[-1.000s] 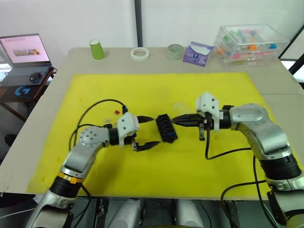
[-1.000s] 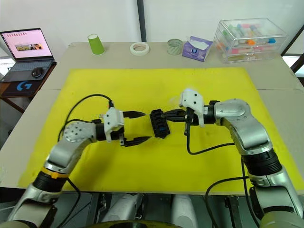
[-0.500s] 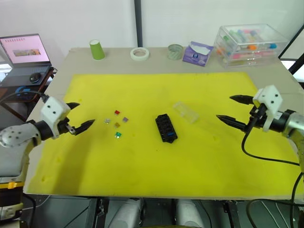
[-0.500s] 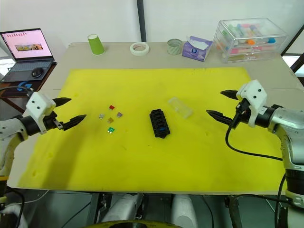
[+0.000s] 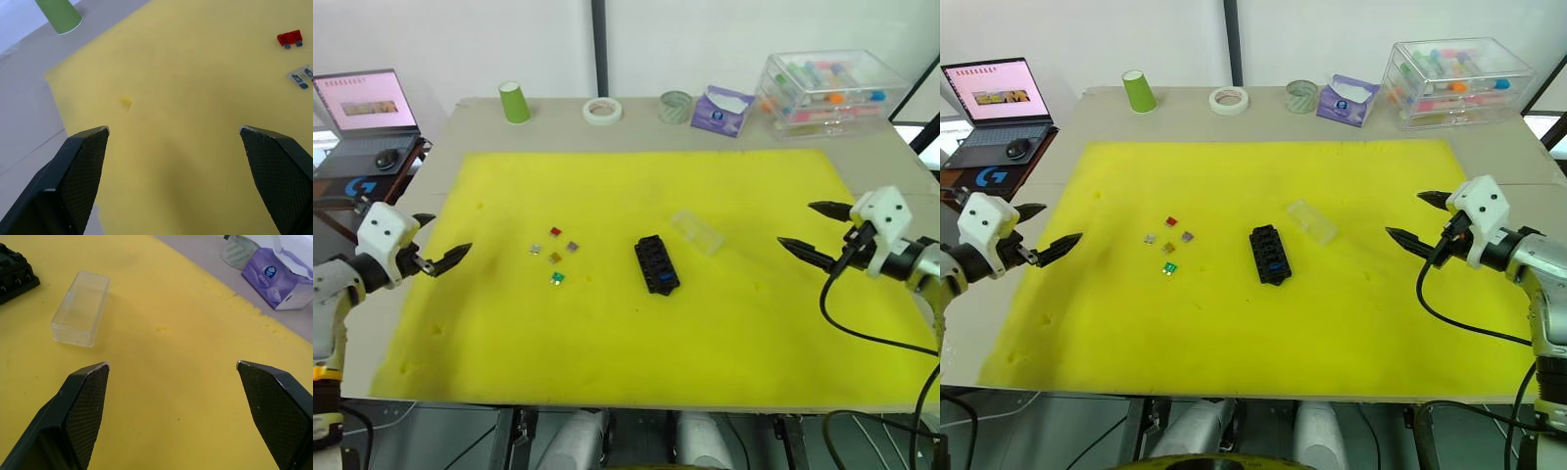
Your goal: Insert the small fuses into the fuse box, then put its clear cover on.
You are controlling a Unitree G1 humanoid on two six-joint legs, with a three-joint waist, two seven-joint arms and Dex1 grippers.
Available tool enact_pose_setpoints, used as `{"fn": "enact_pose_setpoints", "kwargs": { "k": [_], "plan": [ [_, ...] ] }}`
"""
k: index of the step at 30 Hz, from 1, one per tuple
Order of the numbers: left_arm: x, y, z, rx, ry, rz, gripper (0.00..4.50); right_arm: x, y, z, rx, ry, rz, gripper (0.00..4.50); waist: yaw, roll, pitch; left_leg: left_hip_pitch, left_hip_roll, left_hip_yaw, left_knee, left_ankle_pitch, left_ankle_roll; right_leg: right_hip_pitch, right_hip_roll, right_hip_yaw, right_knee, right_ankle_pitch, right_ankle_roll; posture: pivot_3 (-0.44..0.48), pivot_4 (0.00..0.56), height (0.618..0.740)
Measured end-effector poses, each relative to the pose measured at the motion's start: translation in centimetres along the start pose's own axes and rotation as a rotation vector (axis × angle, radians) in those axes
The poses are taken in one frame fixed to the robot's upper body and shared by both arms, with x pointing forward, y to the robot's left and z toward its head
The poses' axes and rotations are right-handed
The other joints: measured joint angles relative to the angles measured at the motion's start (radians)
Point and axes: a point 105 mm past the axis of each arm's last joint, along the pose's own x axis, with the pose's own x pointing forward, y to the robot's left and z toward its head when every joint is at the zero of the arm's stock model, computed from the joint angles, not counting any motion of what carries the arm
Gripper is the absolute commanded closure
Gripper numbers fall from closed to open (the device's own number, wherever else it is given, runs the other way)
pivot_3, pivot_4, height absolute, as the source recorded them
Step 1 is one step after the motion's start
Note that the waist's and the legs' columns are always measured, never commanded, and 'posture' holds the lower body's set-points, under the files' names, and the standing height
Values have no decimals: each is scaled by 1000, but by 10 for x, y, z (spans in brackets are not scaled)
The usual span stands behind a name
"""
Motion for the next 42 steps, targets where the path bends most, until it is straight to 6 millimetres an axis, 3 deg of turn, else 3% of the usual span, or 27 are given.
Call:
{"fn": "enact_pose_setpoints", "kwargs": {
  "k": [8,13,16,19,25,30,34,39,42],
  "plan": [
    [2,1,8,4,-33,-13,0,4,-2,7,-4,-15,0,62,-1,0,0,0,0,0,0,0,0,0,0,0,0,0,0,0,150,740],
    [0,-2,10,-51,-55,-46,0,14,7,30,-9,-64,61,62,-6,0,0,0,1,0,0,0,0,0,0,0,0,0,0,0,150,740],
    [-2,4,15,-102,-84,-31,0,24,20,42,-23,-75,139,62,-6,0,0,0,1,0,0,0,0,0,1,0,0,0,0,0,150,740],
    [-5,11,20,-157,-67,-41,0,40,45,68,-75,-127,275,62,-16,0,0,0,1,0,0,0,0,0,1,0,0,0,0,0,150,740],
    [-8,7,21,-426,-27,-112,0,61,105,124,-87,-299,539,62,-24,0,0,-1,1,-2,0,0,0,-1,1,0,0,0,0,0,150,740],
    [-6,-16,26,-739,2,-277,0,66,163,157,-79,-405,779,62,-22,0,0,-1,1,-2,1,0,0,-1,2,0,1,0,0,0,150,740],
    [-1,-21,38,-963,8,-383,0,69,174,166,-87,-434,797,62,-21,-2,-1,-1,1,-3,1,0,0,-1,4,-1,1,0,0,0,150,740],
    [13,-26,46,-1306,129,-502,0,73,172,166,-75,-432,775,62,-28,-2,-1,-1,0,-3,2,0,0,-4,5,-1,8,0,0,0,150,740],
    [28,-31,37,-1361,178,-497,0,75,171,165,-75,-427,763,62,-31,-2,-1,-1,0,-2,1,0,0,-5,4,0,8,0,0,0,150,740]
  ]
}}
